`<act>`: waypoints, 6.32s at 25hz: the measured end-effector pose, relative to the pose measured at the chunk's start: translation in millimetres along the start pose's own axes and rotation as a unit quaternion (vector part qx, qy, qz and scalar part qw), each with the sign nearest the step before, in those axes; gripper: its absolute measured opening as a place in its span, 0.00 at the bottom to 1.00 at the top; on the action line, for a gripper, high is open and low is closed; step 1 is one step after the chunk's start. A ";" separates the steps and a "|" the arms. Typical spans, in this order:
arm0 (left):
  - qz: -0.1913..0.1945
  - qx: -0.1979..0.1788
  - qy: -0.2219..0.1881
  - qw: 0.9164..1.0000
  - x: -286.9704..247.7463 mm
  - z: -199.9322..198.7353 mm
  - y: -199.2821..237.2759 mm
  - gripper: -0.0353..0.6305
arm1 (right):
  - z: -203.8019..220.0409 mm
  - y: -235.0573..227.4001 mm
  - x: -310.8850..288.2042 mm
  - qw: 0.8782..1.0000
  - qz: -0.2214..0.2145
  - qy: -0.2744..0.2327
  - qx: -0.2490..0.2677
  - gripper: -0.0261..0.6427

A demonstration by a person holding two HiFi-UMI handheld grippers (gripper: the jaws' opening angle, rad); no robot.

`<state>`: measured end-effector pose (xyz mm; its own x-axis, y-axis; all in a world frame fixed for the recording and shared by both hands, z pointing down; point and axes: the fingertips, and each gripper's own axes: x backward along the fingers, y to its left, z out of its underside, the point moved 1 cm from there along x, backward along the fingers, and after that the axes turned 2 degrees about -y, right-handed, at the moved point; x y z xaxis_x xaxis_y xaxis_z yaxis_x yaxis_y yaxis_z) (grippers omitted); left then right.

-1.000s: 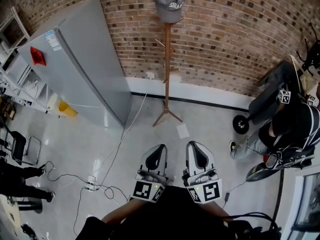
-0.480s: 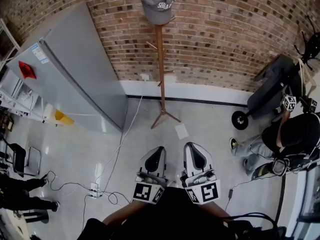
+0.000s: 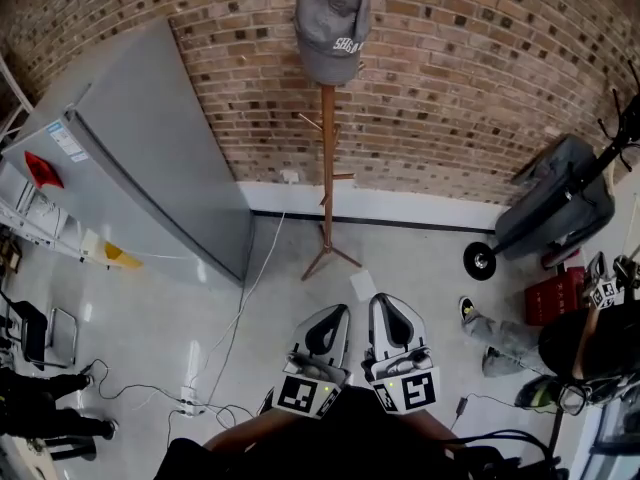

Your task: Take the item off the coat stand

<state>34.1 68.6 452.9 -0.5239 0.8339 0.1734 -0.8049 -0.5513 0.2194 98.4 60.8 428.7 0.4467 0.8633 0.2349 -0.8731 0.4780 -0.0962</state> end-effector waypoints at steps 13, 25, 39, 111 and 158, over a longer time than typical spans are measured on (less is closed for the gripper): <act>-0.002 -0.001 -0.005 1.000 -65.7 -20.7 102.1 0.08 | 5.7 -19.4 -112.9 1.000 0.024 -0.007 0.018 0.07; 0.003 0.002 0.007 1.000 -102.6 -17.8 148.6 0.08 | 17.1 -47.1 -171.7 0.999 0.042 -0.006 0.019 0.07; -0.062 -0.014 -0.017 0.998 -157.5 -30.3 156.9 0.08 | -21.0 -95.0 -227.3 0.999 -0.025 -0.015 0.021 0.08; -0.068 -0.023 -0.027 0.997 -161.8 -35.2 167.0 0.08 | -152.3 -126.4 -356.9 0.993 -0.046 -0.106 0.013 0.15; -0.079 -0.017 -0.060 0.995 -133.7 -49.6 172.2 0.08 | -219.9 -108.9 -324.8 0.972 -0.030 -0.232 -0.003 0.15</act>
<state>-48.3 -136.6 419.9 -0.3542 0.9005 0.2522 -0.8848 -0.4100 0.2216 91.3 -236.0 150.2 0.3599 0.6678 0.6516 -0.8464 0.5275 -0.0731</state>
